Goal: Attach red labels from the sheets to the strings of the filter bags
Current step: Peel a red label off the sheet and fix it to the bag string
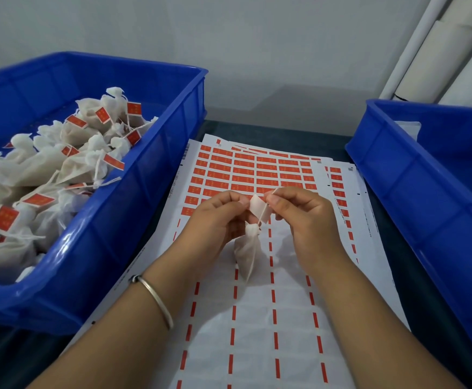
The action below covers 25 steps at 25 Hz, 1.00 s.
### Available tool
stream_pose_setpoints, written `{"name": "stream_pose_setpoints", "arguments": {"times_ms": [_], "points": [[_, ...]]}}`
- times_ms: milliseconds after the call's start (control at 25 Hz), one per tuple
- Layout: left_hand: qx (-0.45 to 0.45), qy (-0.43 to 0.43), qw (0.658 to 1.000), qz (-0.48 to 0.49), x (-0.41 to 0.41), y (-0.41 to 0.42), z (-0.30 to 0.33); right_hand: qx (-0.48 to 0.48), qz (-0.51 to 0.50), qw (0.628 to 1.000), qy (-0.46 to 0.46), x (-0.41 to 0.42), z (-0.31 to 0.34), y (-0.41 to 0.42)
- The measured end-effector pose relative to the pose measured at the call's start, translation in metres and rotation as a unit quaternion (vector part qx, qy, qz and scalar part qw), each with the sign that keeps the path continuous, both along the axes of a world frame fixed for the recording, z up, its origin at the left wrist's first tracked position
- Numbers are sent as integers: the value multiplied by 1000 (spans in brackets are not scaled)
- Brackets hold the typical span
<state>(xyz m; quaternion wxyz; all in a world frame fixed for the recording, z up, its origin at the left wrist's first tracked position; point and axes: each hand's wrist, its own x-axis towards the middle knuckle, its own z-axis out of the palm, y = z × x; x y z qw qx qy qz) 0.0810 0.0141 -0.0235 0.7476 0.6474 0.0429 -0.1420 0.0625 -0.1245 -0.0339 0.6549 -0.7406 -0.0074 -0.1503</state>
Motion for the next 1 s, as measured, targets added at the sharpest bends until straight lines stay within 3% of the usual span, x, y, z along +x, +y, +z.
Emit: {"name": "stream_pose_setpoints", "arguments": {"times_ms": [440,1000], "points": [[-23,8,999,-27,2,3,-2,23,-11,1000,17,0,0,-1],[-2,-96,989,-113,-6,8,-1,33,-8,999,5,2,0,-1]]}}
